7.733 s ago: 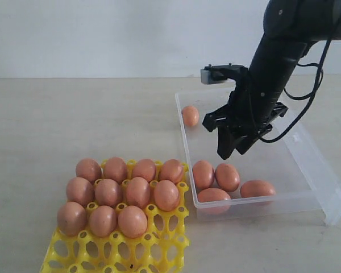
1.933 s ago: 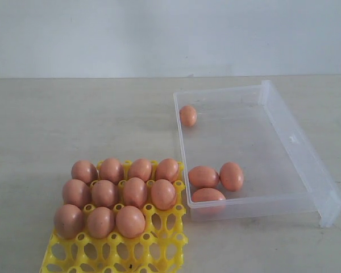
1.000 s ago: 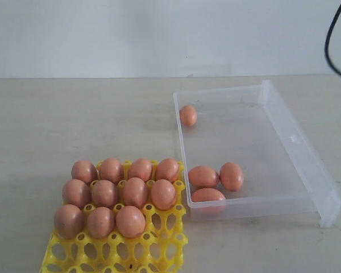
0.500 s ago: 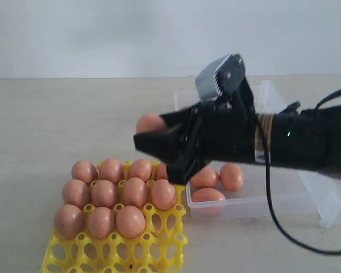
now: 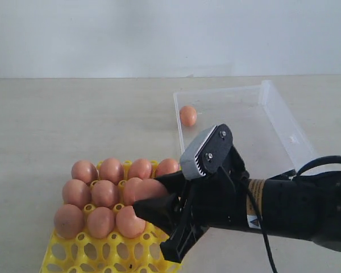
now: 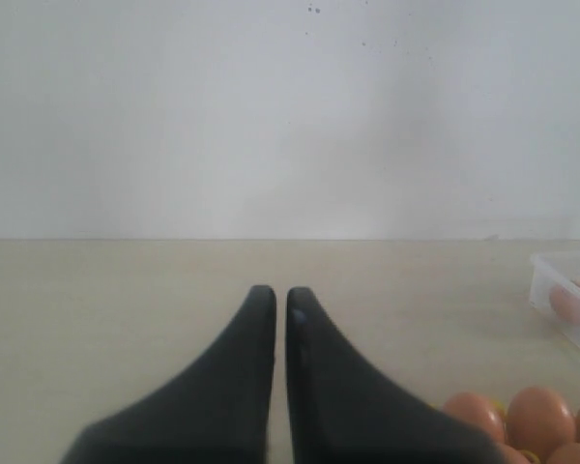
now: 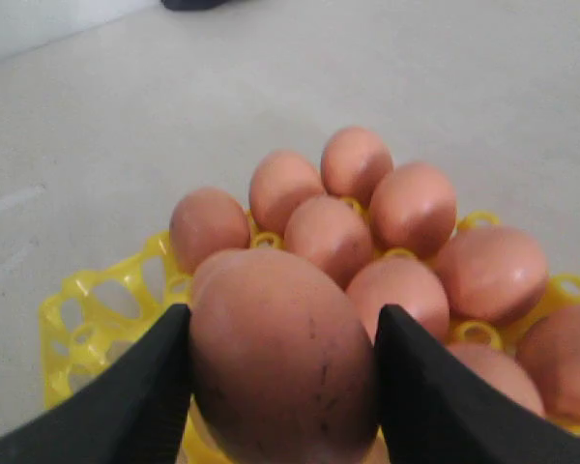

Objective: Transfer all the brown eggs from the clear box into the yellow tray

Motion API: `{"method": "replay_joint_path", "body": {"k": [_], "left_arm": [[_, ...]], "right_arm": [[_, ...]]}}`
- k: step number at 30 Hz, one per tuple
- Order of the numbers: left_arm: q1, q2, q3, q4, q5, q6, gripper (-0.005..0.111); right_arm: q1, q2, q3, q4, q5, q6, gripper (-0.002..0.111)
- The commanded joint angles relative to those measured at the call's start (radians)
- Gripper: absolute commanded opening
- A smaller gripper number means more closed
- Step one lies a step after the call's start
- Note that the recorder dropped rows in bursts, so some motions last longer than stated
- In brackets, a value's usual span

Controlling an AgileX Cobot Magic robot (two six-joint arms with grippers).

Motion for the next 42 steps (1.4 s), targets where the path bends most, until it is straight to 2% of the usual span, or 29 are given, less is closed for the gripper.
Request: {"method": "replay_joint_path", "body": {"k": [1,6,10,20,24,28,36,40,42], "left_arm": [[0.003,-0.003,0.004,0.000,0.001,0.003,0.004],[0.003,-0.003,0.004,0.000,0.001,0.003,0.004],[0.003,-0.003,0.004,0.000,0.001,0.003,0.004],[0.003,-0.003,0.004,0.000,0.001,0.003,0.004],[0.003,-0.003,0.004,0.000,0.001,0.003,0.004],[0.003,-0.003,0.004,0.000,-0.004,0.003,0.004],[0.003,-0.003,0.004,0.000,-0.004,0.003,0.004],[0.003,-0.003,0.004,0.000,-0.004,0.003,0.004],[0.003,-0.003,0.004,0.000,-0.004,0.003,0.004]], "right_arm": [[0.002,0.103,0.005,0.008,-0.138,0.032,0.000],[0.002,0.107,0.005,0.019,-0.117,0.021,0.000],[0.002,0.111,0.005,0.021,0.030,-0.006,0.000],[0.002,0.112,0.005,0.074,0.093,-0.040,0.001],[0.002,0.112,0.005,0.084,0.095,-0.056,0.013],[0.002,0.112,0.005,0.084,0.097,-0.069,0.033],[0.002,0.112,0.005,0.084,0.097,-0.069,0.045],[0.002,0.112,0.005,0.082,0.097,-0.069,0.058],[0.002,0.112,0.005,0.082,0.097,-0.069,0.060]]}}
